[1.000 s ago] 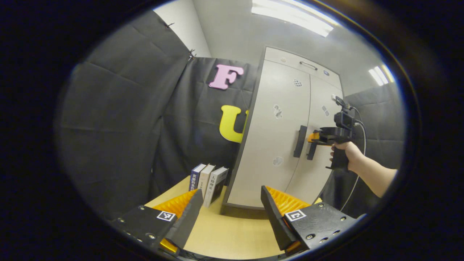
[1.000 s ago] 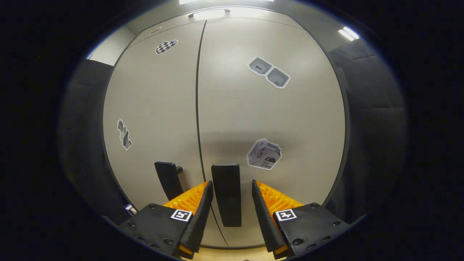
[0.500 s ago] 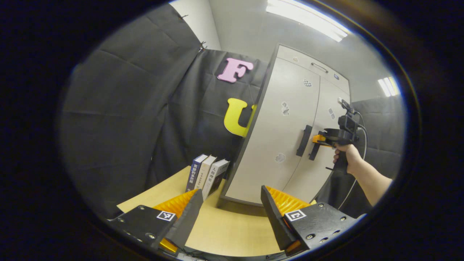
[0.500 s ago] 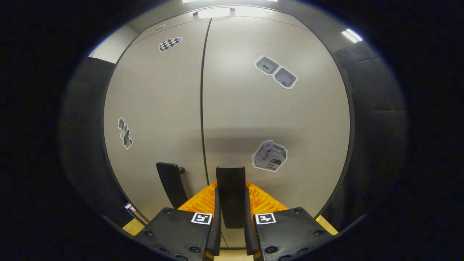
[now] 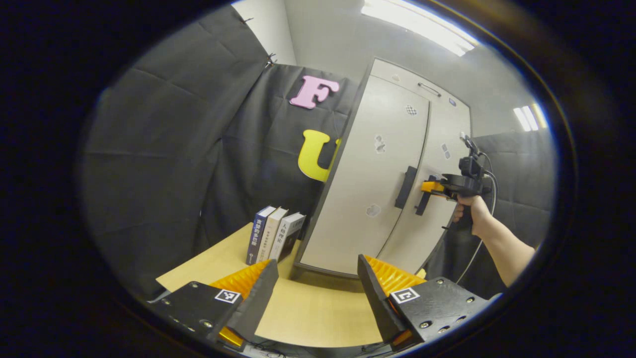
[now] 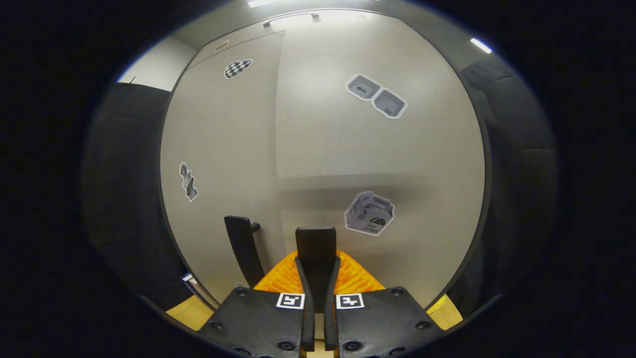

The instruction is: Open the right door of the double-door shoe cabinet with the right hand, and open the left door with the left hand.

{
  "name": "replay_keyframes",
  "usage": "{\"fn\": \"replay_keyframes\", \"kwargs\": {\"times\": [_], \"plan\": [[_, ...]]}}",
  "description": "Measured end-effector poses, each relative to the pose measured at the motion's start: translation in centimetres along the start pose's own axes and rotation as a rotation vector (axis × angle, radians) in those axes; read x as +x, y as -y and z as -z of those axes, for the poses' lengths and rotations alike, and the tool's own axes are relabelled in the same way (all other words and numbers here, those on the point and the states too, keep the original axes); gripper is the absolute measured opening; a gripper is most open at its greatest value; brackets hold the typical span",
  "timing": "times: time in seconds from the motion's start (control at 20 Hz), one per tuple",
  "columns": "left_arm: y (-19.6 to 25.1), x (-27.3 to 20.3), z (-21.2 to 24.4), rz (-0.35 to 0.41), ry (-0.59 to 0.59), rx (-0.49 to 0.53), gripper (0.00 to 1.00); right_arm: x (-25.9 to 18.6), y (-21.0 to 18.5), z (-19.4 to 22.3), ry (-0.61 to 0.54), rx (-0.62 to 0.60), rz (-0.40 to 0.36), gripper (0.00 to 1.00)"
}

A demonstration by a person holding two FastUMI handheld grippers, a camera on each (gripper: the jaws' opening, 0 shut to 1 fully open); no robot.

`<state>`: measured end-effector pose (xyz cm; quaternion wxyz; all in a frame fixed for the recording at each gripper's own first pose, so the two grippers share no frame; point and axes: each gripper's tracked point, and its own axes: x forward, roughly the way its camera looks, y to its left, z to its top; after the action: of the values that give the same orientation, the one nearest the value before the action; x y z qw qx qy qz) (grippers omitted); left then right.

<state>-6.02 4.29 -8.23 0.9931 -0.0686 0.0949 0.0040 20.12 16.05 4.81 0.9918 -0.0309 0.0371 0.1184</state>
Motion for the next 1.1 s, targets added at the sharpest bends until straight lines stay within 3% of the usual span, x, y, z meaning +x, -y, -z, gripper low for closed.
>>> {"fn": "replay_keyframes", "kwargs": {"times": [0.15,0.6,0.65,0.75,0.95,1.1], "plan": [[0.9,-0.6,-0.5,0.010,0.010,0.030,0.90,-0.9,-0.1,0.2,0.003,-0.005,-0.016,0.05],[3.2,-1.1,-0.6,0.033,0.007,0.081,0.93,-6.7,1.4,0.8,0.003,0.006,-0.080,0.09],[3.9,-0.9,-0.6,0.046,0.002,0.085,0.93,-7.3,1.7,0.8,0.007,0.009,-0.077,0.05],[5.5,0.0,-0.4,0.083,-0.013,0.085,0.90,-8.5,2.2,0.9,0.017,0.016,-0.070,0.09],[9.6,2.5,-0.5,0.182,-0.046,0.094,0.93,-10.5,3.3,1.2,0.026,0.025,-0.064,0.05],[12.6,4.2,-1.5,0.250,-0.029,0.128,0.93,-12.2,4.6,1.4,0.031,0.034,-0.044,0.09]]}}
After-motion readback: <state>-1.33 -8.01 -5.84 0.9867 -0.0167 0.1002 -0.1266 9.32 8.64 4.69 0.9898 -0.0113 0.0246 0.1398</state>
